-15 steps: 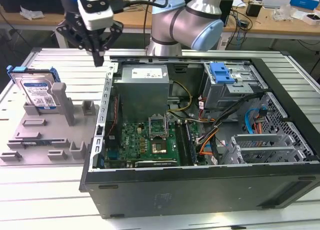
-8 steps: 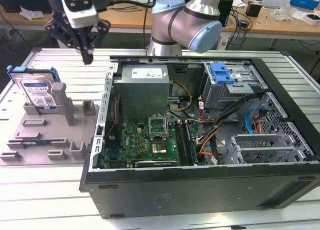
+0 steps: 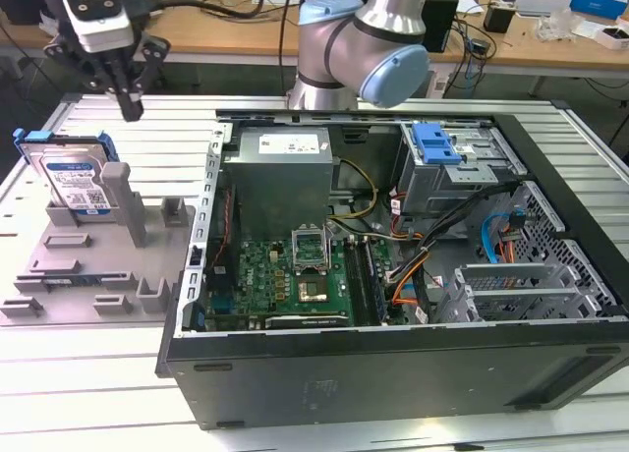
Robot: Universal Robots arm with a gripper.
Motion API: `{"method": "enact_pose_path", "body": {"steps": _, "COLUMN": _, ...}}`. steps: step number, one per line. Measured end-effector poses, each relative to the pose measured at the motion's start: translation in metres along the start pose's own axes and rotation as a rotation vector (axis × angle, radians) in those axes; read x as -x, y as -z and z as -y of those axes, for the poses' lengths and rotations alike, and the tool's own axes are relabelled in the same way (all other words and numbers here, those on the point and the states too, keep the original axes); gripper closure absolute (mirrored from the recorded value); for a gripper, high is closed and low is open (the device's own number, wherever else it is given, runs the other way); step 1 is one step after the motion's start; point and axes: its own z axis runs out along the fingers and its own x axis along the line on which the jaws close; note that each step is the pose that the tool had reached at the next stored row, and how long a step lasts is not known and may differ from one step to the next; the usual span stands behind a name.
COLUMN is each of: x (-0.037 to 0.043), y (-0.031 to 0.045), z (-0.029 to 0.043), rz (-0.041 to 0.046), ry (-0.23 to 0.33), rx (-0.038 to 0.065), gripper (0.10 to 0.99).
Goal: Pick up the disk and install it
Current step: 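Reach for the disk, then pick up the disk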
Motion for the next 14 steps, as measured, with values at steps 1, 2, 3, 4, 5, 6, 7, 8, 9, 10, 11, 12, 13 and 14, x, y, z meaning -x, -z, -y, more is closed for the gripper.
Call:
{"method": "enact_pose_path", "body": {"steps": 1, "x": -0.0034, "y": -0.0006, "z": -0.0013, "rz": 0.0, "ry": 0.0, "rx": 0.0, "gripper": 0.98}}
{"method": "enact_pose_path", "body": {"steps": 2, "x": -0.0069, "y": -0.0013, "z": -0.0029, "rz": 0.0001, "ry": 0.0, "rx": 0.0, "gripper": 0.98}}
{"method": "enact_pose_path", "body": {"steps": 3, "x": -0.0117, "y": -0.0023, "z": -0.0054, "rz": 0.0002, "ry": 0.0, "rx": 0.0, "gripper": 0.98}}
{"method": "enact_pose_path", "body": {"steps": 4, "x": -0.0146, "y": -0.0028, "z": -0.0073, "rz": -0.0001, "ry": 0.0, "rx": 0.0, "gripper": 0.98}}
{"method": "enact_pose_path", "body": {"steps": 5, "x": -0.0178, "y": -0.0032, "z": -0.0093, "rz": -0.0003, "ry": 0.0, "rx": 0.0, "gripper": 0.98}}
{"method": "enact_pose_path", "body": {"steps": 6, "x": -0.023, "y": -0.0041, "z": -0.0126, "rz": -0.0004, "ry": 0.0, "rx": 0.0, "gripper": 0.98}}
{"method": "enact_pose_path", "body": {"steps": 7, "x": -0.0279, "y": -0.0048, "z": -0.0155, "rz": -0.0002, "ry": 0.0, "rx": 0.0, "gripper": 0.98}}
{"method": "enact_pose_path", "body": {"steps": 8, "x": -0.0342, "y": -0.0052, "z": -0.0182, "rz": -0.0003, "ry": 0.0, "rx": 0.0, "gripper": 0.98}}
{"method": "enact_pose_path", "body": {"steps": 9, "x": -0.0378, "y": -0.0053, "z": -0.0191, "rz": -0.0002, "ry": 0.0, "rx": 0.0, "gripper": 0.98}}
{"method": "enact_pose_path", "body": {"steps": 10, "x": -0.0391, "y": -0.0053, "z": -0.0194, "rz": -0.0003, "ry": 0.0, "rx": 0.0, "gripper": 0.98}}
{"method": "enact_pose_path", "body": {"steps": 11, "x": -0.0391, "y": -0.0053, "z": -0.0194, "rz": -0.0002, "ry": 0.0, "rx": 0.0, "gripper": 0.98}}
{"method": "enact_pose_path", "body": {"steps": 12, "x": -0.0391, "y": -0.0053, "z": -0.0194, "rz": -0.0003, "ry": 0.0, "rx": 0.0, "gripper": 0.98}}
{"method": "enact_pose_path", "body": {"steps": 13, "x": -0.0393, "y": -0.0053, "z": -0.0194, "rz": -0.0002, "ry": 0.0, "rx": 0.0, "gripper": 0.98}}
{"method": "enact_pose_path", "body": {"steps": 14, "x": -0.0394, "y": -0.0053, "z": -0.0194, "rz": -0.0003, "ry": 0.0, "rx": 0.0, "gripper": 0.98}}
